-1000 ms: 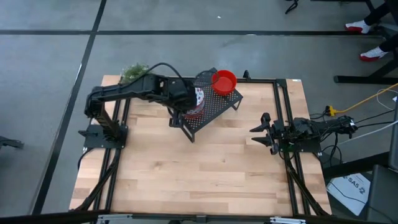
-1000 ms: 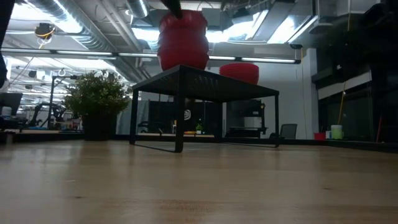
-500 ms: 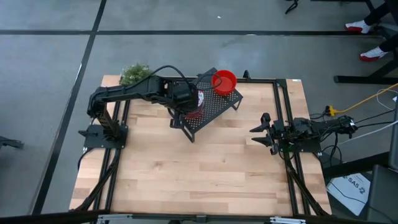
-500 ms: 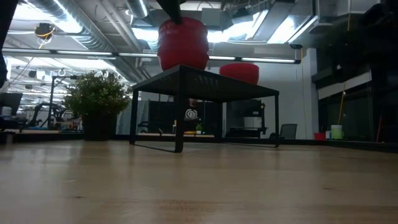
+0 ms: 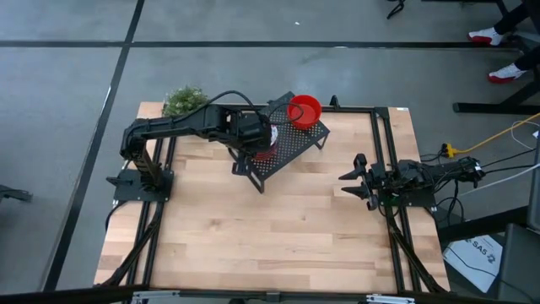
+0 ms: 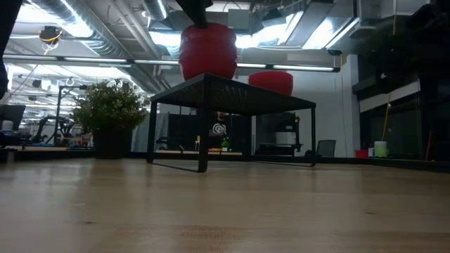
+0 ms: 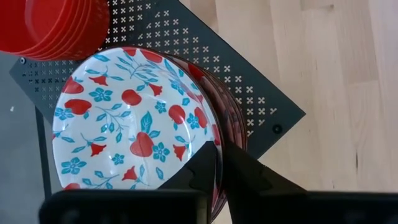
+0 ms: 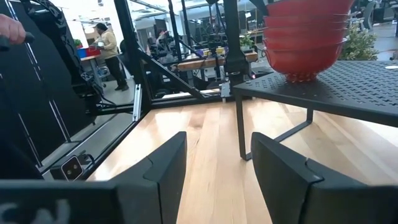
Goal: Pick & Place Mini bowls
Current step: Stack the white patterned bowl on the white patterned bowl on the shelf, then return to Home Position
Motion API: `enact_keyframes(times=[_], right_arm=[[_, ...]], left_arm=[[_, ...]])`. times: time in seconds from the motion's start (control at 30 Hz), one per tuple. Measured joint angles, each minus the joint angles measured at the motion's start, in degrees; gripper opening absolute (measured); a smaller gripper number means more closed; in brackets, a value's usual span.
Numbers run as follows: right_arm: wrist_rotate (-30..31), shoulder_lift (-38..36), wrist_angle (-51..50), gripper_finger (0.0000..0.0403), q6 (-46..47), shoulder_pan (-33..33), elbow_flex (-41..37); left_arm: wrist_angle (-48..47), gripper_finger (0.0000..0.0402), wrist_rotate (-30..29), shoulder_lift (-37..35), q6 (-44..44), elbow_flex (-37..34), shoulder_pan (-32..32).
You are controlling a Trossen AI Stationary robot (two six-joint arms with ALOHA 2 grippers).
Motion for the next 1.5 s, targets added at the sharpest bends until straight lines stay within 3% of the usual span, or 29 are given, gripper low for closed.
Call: enact_keyframes(times=[0.33,0.7,0.87,1.1,1.5], right_arm=[[0.0,0.0,0.0,0.0179,-0.2,0.0,0.0],[0.0,0.0,0.0,0.0179,-0.2,0.0,0.0],[0.0,0.0,0.0,0.0179,-0.4,0.0,0.0],[0.0,0.0,0.0,0.0179,-3.4,0.0,0.0],[0.0,0.0,0.0,0.0179,-6.2,0.0,0.0]], left_arm=[[1.4,0.0059,-0.7,0.0,-0.1,0.1,-0.3],[2.0,0.0093,-0.4,-0.1,-1.7,6.5,-0.3],[2.0,0.0094,-0.3,-0.1,-2.5,10.7,-0.6],[2.7,0.0091,4.5,-0.1,-6.2,15.5,-1.9],[3.0,0.0091,-0.8,-0.4,-6.2,16.6,-6.4]])
